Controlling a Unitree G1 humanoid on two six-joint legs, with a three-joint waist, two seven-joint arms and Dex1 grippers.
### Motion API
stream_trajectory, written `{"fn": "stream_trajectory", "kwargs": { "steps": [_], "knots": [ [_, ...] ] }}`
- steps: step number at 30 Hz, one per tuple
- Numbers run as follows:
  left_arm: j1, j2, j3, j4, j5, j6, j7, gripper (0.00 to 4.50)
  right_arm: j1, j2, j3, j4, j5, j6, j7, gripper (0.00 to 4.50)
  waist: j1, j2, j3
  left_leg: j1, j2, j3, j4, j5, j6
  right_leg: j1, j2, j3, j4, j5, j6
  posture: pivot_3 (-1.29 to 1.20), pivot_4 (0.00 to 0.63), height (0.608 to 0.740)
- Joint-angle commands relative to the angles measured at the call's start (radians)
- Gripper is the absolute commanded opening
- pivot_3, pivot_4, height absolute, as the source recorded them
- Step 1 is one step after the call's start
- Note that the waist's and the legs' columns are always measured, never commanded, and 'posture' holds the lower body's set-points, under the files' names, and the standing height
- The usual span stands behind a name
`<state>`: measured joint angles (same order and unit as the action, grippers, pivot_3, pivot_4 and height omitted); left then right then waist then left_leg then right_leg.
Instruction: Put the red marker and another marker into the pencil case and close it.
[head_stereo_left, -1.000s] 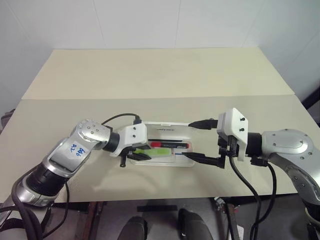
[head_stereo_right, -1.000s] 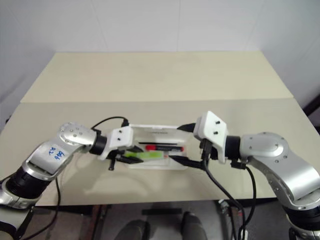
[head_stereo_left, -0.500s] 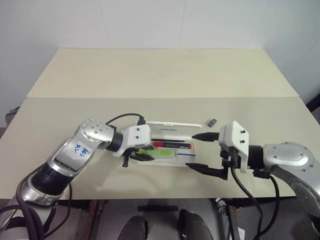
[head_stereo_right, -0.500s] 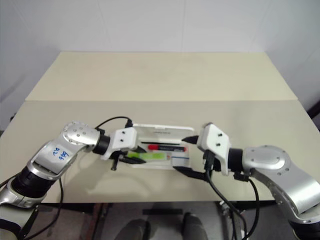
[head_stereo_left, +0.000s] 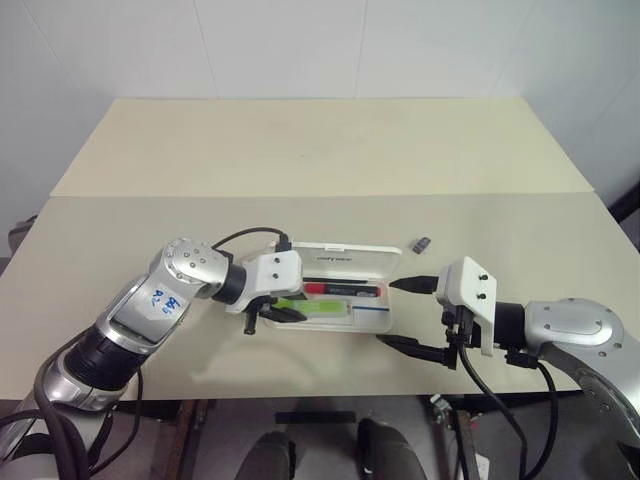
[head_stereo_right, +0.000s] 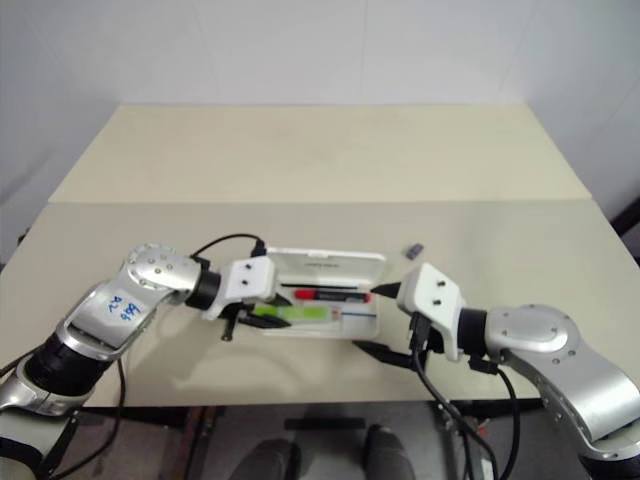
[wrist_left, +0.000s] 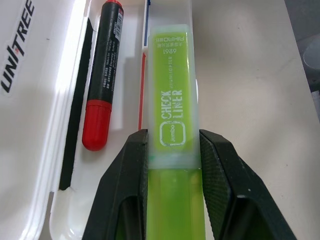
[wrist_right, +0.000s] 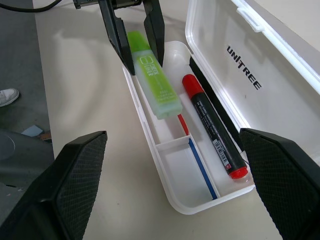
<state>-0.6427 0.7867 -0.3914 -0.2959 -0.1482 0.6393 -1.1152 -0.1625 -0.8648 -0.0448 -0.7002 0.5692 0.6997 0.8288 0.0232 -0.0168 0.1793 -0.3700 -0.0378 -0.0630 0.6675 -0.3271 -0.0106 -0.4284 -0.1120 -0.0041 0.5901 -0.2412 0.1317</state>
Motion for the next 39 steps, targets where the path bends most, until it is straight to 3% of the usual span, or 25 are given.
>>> {"fn": "stream_trajectory", "kwargs": {
  "steps": [1,7,17,39],
  "knots": [
    [0.008,0.009,-0.007,-0.005,0.021,-0.010,-0.006,1.04,0.001,-0.003,-0.006,-0.011,-0.004,-0.018,0.000,4.50,0.000,0.000,0.000,0.000,0.000,0.000,0.000,0.000,0.000,0.000,0.000,0.000,0.000,0.000,0.000,0.00,0.150,0.740],
    [-0.002,-0.008,-0.010,0.013,0.035,-0.010,0.001,1.04,-0.007,-0.002,-0.002,-0.006,-0.013,-0.018,-0.001,4.50,0.000,0.000,0.000,0.000,0.000,0.000,0.000,0.000,0.000,0.000,0.000,0.000,0.000,0.000,0.000,0.00,0.150,0.740],
    [-0.004,-0.029,0.003,-0.010,0.040,-0.007,0.012,4.41,-0.019,-0.003,-0.005,0.008,-0.024,-0.021,0.002,4.50,0.000,0.000,0.000,0.000,0.000,0.000,0.000,0.000,0.000,0.000,0.000,0.000,0.000,0.000,0.000,0.00,0.150,0.740],
    [-0.040,-0.039,0.148,-0.386,-0.217,0.290,0.071,4.46,-0.052,-0.026,-0.001,0.076,-0.058,-0.059,0.046,4.50,0.000,0.000,0.000,0.000,0.000,0.000,0.001,0.000,0.000,0.000,0.000,0.001,0.001,0.000,0.000,0.00,0.150,0.740]
  ]
}}
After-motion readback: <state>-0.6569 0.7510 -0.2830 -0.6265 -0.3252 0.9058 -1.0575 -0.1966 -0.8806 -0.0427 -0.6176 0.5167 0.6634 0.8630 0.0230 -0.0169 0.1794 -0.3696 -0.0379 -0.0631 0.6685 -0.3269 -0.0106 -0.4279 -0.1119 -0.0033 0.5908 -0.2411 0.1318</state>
